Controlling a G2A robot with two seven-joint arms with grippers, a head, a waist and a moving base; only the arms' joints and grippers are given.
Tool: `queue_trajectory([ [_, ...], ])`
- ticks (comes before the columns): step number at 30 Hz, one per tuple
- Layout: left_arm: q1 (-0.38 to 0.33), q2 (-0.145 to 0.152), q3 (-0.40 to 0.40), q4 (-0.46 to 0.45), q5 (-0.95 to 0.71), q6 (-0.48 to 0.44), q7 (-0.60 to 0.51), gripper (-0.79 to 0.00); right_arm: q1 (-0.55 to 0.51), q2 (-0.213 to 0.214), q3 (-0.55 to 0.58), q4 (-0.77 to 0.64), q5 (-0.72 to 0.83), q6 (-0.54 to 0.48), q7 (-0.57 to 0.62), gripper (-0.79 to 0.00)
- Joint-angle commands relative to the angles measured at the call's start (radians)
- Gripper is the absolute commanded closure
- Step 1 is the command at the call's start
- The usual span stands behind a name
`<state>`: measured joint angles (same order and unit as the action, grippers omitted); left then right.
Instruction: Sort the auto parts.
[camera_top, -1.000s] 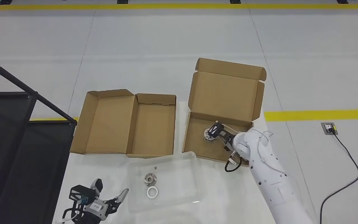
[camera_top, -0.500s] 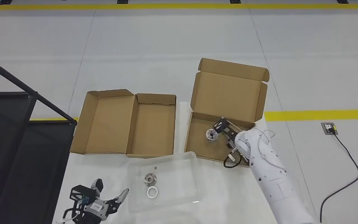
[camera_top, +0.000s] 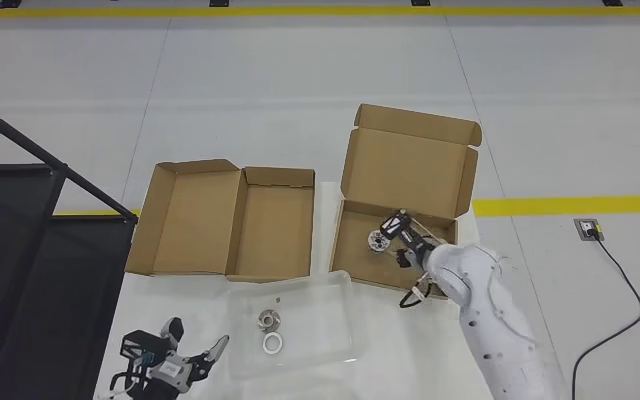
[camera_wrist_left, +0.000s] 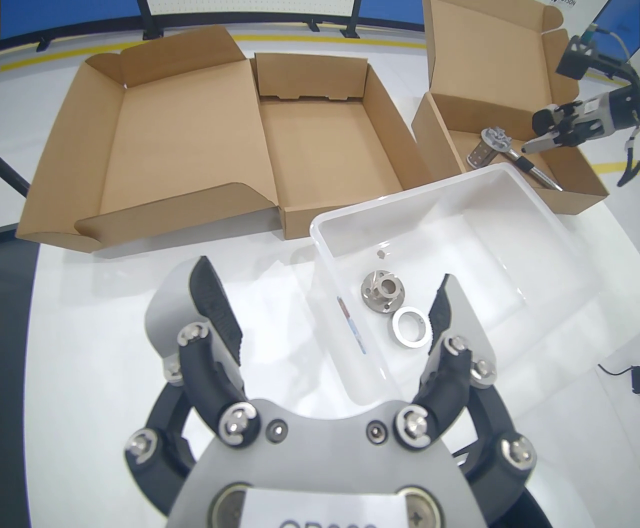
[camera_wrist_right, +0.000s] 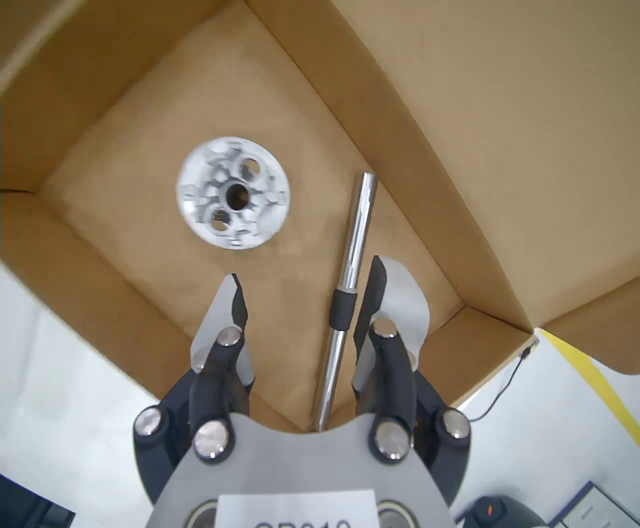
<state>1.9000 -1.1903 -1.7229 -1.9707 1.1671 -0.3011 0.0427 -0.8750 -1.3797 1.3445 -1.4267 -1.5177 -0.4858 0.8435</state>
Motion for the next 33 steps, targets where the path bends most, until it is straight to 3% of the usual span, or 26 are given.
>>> queue_trajectory([
  [1, 0.003, 0.0, -0.008, 0.0, -0.014, -0.011, 0.0, -0.785, -0.085, 0.006, 0.013, -0.154, 0.016, -0.02, 0.003, -0.557],
  [4, 0.005, 0.002, -0.031, 0.004, -0.056, -0.043, -0.014, -0.785, -0.199, 0.015, 0.023, -0.335, 0.034, -0.048, 0.002, -0.591],
  [9, 0.005, 0.003, -0.062, 0.01, -0.103, -0.057, -0.008, -0.785, -0.293, 0.025, 0.002, -0.491, 0.081, -0.131, 0.008, -0.622],
  [11, 0.005, 0.004, -0.075, 0.012, -0.122, -0.064, -0.011, -0.785, -0.302, 0.026, -0.024, -0.517, 0.104, -0.163, 0.03, -0.73],
  [12, 0.004, 0.004, -0.081, 0.013, -0.131, -0.07, -0.014, -0.785, -0.301, 0.027, -0.047, -0.523, 0.114, -0.182, 0.055, -0.785],
  [14, 0.001, 0.005, -0.092, 0.019, -0.141, -0.078, -0.022, -0.785, -0.272, 0.023, -0.128, -0.508, 0.154, -0.226, 0.134, -0.785],
  [21, -0.022, 0.008, -0.102, 0.052, -0.155, -0.088, -0.058, -0.785, -0.099, -0.01, -0.346, -0.386, 0.223, -0.168, 0.296, -0.785],
  [33, -0.021, 0.01, -0.11, 0.054, -0.14, -0.107, -0.077, -0.785, -0.099, -0.01, -0.346, -0.386, 0.223, -0.168, 0.296, -0.785],
])
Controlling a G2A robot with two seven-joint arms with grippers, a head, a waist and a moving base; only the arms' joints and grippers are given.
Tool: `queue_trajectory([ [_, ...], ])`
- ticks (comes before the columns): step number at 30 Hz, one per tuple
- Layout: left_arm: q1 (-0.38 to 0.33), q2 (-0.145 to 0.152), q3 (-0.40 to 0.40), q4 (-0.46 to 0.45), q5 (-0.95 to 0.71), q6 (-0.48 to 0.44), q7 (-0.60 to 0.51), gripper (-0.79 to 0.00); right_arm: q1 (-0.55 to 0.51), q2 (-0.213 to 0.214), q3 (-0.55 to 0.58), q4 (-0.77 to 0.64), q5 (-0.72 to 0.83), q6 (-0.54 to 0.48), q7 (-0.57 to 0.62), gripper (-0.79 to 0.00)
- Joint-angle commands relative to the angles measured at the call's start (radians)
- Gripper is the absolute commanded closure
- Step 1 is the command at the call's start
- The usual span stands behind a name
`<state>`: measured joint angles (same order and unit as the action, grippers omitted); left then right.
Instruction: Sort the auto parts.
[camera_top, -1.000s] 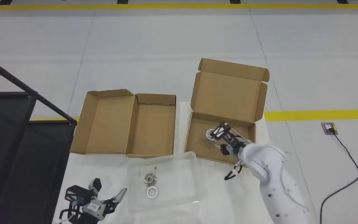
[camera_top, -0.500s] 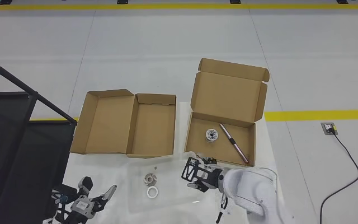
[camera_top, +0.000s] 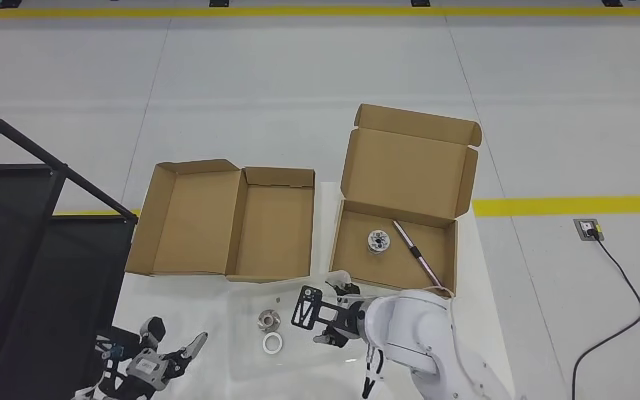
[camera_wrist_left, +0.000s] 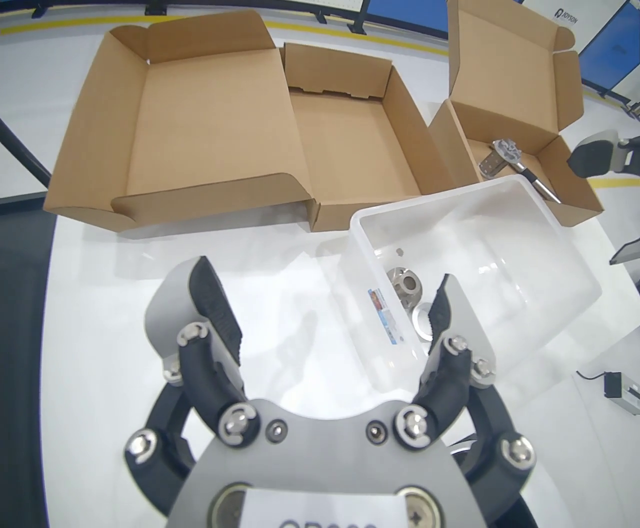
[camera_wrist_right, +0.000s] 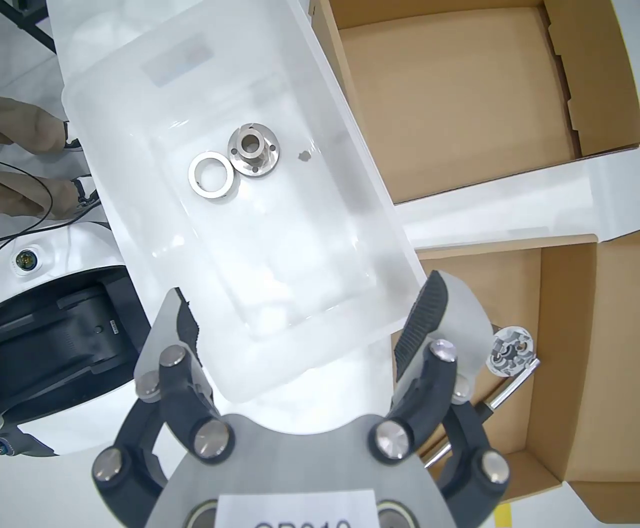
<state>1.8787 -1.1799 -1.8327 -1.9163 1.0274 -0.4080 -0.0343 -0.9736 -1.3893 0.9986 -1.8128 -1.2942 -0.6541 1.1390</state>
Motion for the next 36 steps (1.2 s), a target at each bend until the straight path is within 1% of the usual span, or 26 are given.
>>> queue_trajectory([
  [1, -0.001, 0.0, 0.0, 0.0, 0.003, 0.004, -0.001, -0.785, -0.003, 0.0, -0.004, 0.002, 0.001, -0.006, -0.007, -0.785],
  [3, -0.007, 0.001, 0.013, -0.006, 0.04, 0.017, -0.024, -0.785, -0.003, 0.001, -0.021, 0.03, -0.016, -0.028, -0.04, -0.785],
  [6, -0.022, 0.004, 0.045, -0.009, 0.107, 0.027, -0.117, -0.785, 0.042, -0.011, -0.076, 0.092, -0.032, 0.019, -0.043, -0.785],
  [8, -0.032, 0.006, 0.071, -0.005, 0.157, 0.014, -0.18, -0.785, 0.093, -0.025, -0.12, 0.145, -0.024, 0.051, -0.04, -0.785],
  [12, -0.05, 0.011, 0.096, 0.007, 0.181, -0.022, -0.258, -0.785, 0.21, -0.067, -0.209, 0.278, -0.009, 0.188, -0.021, -0.785],
  [15, -0.058, 0.012, 0.1, 0.017, 0.163, -0.028, -0.267, -0.785, 0.299, -0.108, -0.288, 0.405, 0.017, 0.265, -0.028, -0.785],
  [17, -0.058, 0.011, 0.105, 0.022, 0.133, -0.02, -0.265, -0.785, 0.344, -0.133, -0.335, 0.482, 0.037, 0.287, -0.009, -0.785],
  [19, -0.061, 0.011, 0.101, 0.026, 0.091, -0.03, -0.277, -0.785, 0.344, -0.133, -0.335, 0.482, 0.037, 0.287, -0.009, -0.785],
  [23, -0.065, 0.012, 0.08, 0.024, 0.009, -0.02, -0.29, -0.785, 0.344, -0.133, -0.335, 0.482, 0.037, 0.287, -0.009, -0.785],
  [27, -0.064, 0.015, 0.065, 0.026, -0.053, -0.055, -0.304, -0.785, 0.344, -0.133, -0.335, 0.482, 0.037, 0.287, -0.009, -0.785],
  [31, -0.061, 0.019, 0.054, 0.023, -0.07, -0.081, -0.315, -0.785, 0.332, -0.132, -0.342, 0.489, 0.019, 0.272, -0.036, -0.785],
  [36, -0.041, 0.021, 0.045, 0.007, -0.071, -0.096, -0.293, -0.785, 0.338, -0.142, -0.358, 0.495, 0.009, 0.256, -0.062, -0.785],
])
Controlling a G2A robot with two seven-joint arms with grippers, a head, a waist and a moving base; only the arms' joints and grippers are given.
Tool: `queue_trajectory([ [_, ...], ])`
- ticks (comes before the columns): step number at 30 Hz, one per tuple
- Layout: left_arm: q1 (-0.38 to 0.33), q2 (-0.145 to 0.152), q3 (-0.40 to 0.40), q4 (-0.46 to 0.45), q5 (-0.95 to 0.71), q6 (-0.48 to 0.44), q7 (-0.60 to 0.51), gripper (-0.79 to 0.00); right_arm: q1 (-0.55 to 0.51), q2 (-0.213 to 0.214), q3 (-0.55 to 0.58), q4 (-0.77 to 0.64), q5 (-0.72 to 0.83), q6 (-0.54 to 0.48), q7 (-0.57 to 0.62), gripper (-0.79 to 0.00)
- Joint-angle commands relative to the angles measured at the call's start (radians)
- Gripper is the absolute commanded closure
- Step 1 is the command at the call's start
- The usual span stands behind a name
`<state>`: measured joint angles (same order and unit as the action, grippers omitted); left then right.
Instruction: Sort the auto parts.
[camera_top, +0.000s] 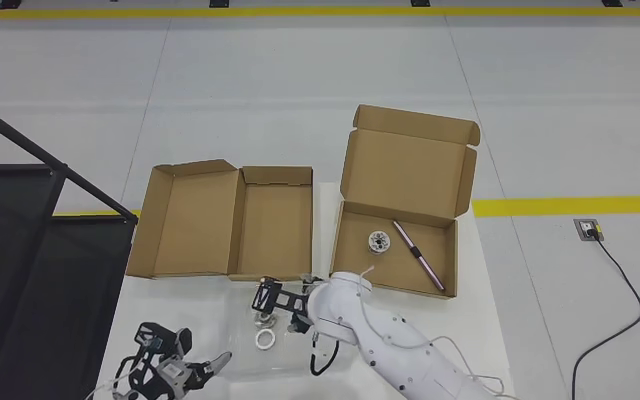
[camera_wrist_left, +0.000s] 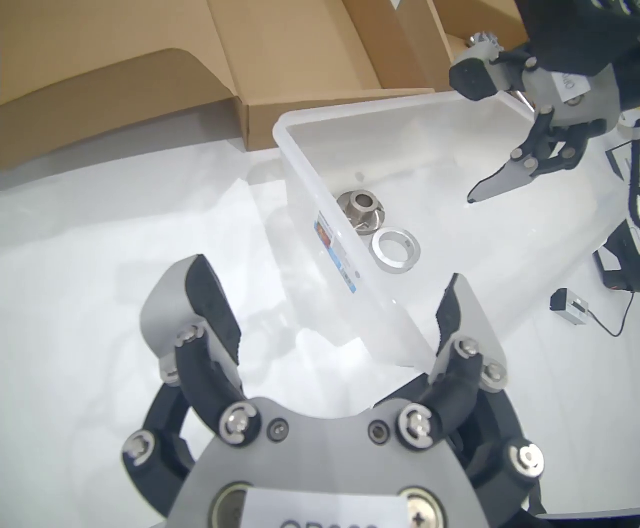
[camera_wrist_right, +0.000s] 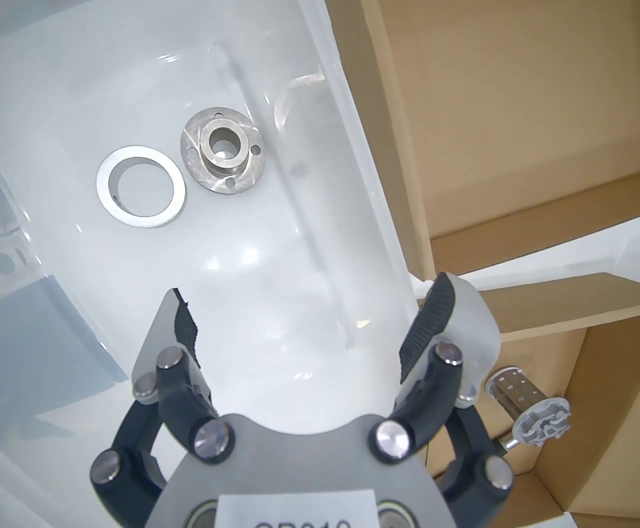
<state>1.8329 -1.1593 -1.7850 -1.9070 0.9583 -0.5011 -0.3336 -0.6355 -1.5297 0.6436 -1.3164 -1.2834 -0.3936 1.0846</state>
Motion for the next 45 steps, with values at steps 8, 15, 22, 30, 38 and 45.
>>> queue_trajectory([
  [8, 0.038, 0.004, -0.029, -0.016, -0.024, -0.05, 0.057, -0.785, -0.042, 0.0, -0.023, -0.061, -0.097, 0.015, -0.047, -0.785],
  [15, 0.054, 0.006, -0.029, -0.027, -0.032, -0.059, 0.083, -0.785, -0.116, 0.015, -0.018, -0.168, -0.184, 0.009, -0.058, -0.785],
  [22, 0.059, 0.014, -0.035, -0.013, -0.089, -0.16, 0.046, -0.785, -0.194, 0.046, 0.016, -0.285, -0.282, -0.066, -0.135, -0.785],
  [30, 0.135, 0.026, -0.049, -0.031, -0.124, -0.331, 0.024, -0.785, -0.334, 0.09, 0.102, -0.406, -0.435, -0.026, -0.287, -0.785],
  [38, 0.187, 0.038, -0.073, -0.048, -0.127, -0.461, -0.009, -0.785, -0.379, 0.102, 0.154, -0.433, -0.441, -0.018, -0.292, -0.785],
  [45, 0.183, 0.037, -0.063, -0.049, -0.126, -0.446, -0.008, -0.785, -0.391, 0.104, 0.161, -0.431, -0.446, -0.01, -0.328, -0.785],
])
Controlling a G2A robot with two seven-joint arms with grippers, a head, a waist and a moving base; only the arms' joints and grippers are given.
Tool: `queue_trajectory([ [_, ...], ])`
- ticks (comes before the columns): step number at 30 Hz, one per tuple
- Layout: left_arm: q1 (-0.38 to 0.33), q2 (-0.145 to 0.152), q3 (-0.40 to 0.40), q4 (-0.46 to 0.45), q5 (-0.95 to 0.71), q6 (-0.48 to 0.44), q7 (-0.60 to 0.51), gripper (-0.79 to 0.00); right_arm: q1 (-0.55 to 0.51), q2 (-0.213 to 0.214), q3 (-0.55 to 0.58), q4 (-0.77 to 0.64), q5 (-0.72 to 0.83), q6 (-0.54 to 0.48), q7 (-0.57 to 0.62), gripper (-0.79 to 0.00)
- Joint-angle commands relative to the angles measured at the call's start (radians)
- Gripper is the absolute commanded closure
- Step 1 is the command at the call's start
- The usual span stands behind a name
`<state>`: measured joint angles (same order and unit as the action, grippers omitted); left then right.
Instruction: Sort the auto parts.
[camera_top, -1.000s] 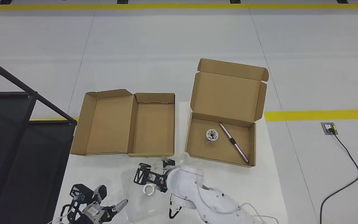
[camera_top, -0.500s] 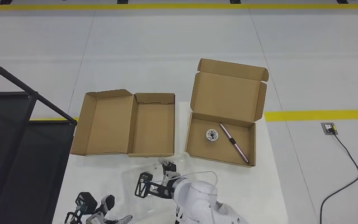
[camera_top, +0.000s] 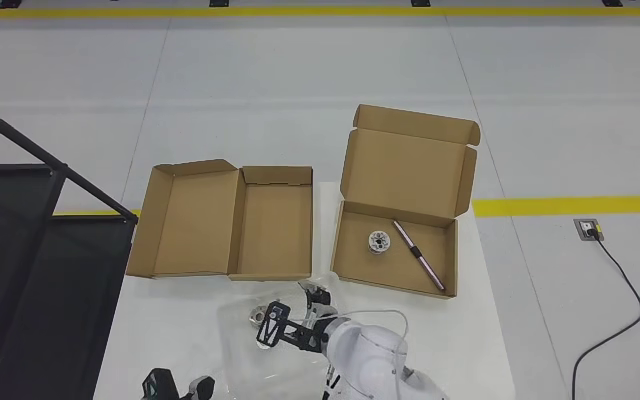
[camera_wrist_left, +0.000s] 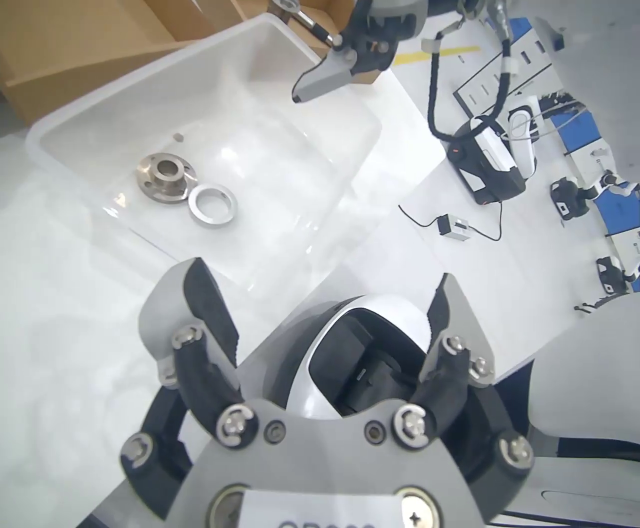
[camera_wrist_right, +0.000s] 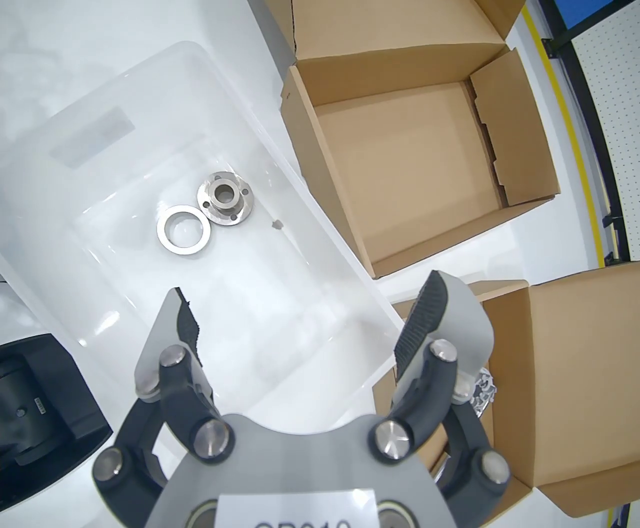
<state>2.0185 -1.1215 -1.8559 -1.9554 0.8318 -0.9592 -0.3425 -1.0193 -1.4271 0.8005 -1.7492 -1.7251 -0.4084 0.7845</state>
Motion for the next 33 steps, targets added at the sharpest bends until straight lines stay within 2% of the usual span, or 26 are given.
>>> queue_trajectory([
  [1, -0.004, 0.0, 0.023, -0.002, 0.01, 0.023, -0.007, -0.785, -0.018, 0.005, 0.012, -0.003, -0.019, 0.01, -0.052, -0.785],
  [3, -0.007, 0.0, 0.053, -0.006, 0.045, 0.027, -0.016, -0.785, -0.049, 0.011, 0.028, -0.018, -0.052, 0.031, -0.087, -0.785],
  [8, -0.007, 0.008, 0.089, 0.02, 0.098, -0.053, -0.015, -0.785, -0.109, 0.026, 0.057, -0.061, -0.112, 0.034, -0.148, -0.785],
  [14, 0.021, 0.042, 0.131, 0.008, 0.119, -0.053, 0.005, -0.785, -0.141, 0.033, 0.08, -0.077, -0.134, 0.034, -0.194, -0.785],
  [21, -0.051, 0.077, 0.188, 0.085, 0.116, -0.053, -0.035, -0.785, -0.156, 0.034, 0.088, -0.088, -0.146, 0.031, -0.207, -0.785],
  [33, -0.128, 0.089, 0.218, 0.157, 0.068, -0.015, -0.033, -0.785, -0.161, 0.033, 0.086, -0.094, -0.17, 0.008, -0.213, -0.785],
])
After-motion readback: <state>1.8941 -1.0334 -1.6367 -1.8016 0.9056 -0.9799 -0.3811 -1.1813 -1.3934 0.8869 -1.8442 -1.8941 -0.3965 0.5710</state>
